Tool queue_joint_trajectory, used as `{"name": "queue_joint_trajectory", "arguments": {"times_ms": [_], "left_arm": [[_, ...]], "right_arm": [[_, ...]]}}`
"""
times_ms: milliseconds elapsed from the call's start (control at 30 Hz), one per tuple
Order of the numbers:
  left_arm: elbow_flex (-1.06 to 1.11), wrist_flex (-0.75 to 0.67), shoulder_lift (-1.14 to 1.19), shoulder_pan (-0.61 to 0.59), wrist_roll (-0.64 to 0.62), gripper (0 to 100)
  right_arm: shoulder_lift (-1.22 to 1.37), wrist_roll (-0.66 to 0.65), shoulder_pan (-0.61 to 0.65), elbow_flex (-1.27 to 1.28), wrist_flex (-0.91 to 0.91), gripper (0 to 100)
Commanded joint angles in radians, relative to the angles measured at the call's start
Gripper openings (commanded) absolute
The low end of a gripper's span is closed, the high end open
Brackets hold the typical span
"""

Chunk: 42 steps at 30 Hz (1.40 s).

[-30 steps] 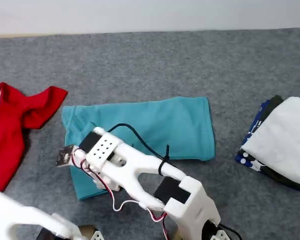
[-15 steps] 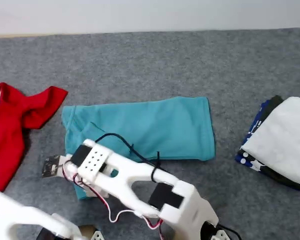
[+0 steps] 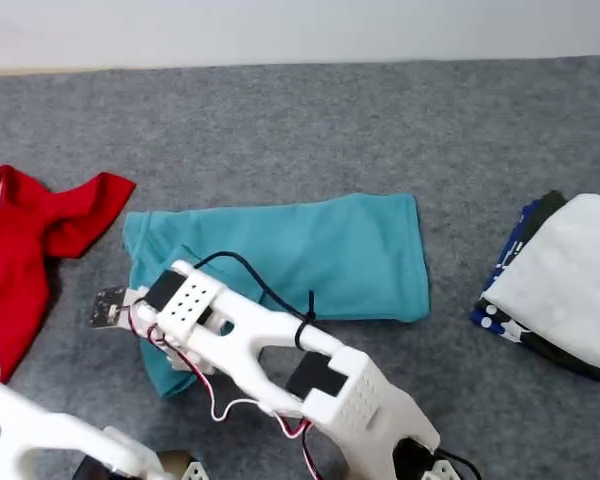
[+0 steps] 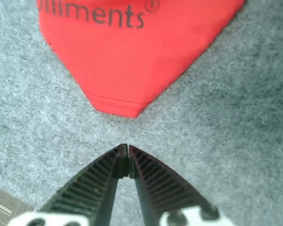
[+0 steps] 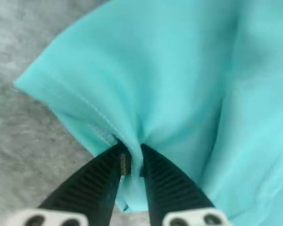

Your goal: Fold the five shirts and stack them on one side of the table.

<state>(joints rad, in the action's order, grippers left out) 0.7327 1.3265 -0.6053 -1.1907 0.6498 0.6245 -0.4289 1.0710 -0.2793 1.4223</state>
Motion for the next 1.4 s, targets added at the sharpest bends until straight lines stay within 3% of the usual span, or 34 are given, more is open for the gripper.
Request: {"name": "queue_joint_trajectory", "arguments": {"times_ms": [0,233,400,1067,1267,1367], "left_arm": [[-0.008,-0.012,-0.029,-0.006,0.008,1],[-0.007,-0.014,-0.028,-0.006,0.009,1],[-0.007,-0.014,-0.028,-0.006,0.009,1],[-0.005,-0.009,-0.029,-0.006,0.009,1],[-0.005,-0.008,-0.031,-0.008,0.009,1],[-0.005,-0.008,-0.031,-0.008,0.009,1]], "right_arm": [[-0.01,-0.003,-0.007,-0.089,0.064,1.1],[-0.01,-0.003,-0.044,-0.315,0.209,1.0],[-0.001,-0.003,-0.122,-0.442,0.214,1.0],[0.157,-0.003,-0.329,-0.456,-0.038,1.0],[0.14,-0.003,-0.323,-0.494,0.028,1.7],[0.119,-0.003,-0.305,-0.532,0.099,7.2]]}}
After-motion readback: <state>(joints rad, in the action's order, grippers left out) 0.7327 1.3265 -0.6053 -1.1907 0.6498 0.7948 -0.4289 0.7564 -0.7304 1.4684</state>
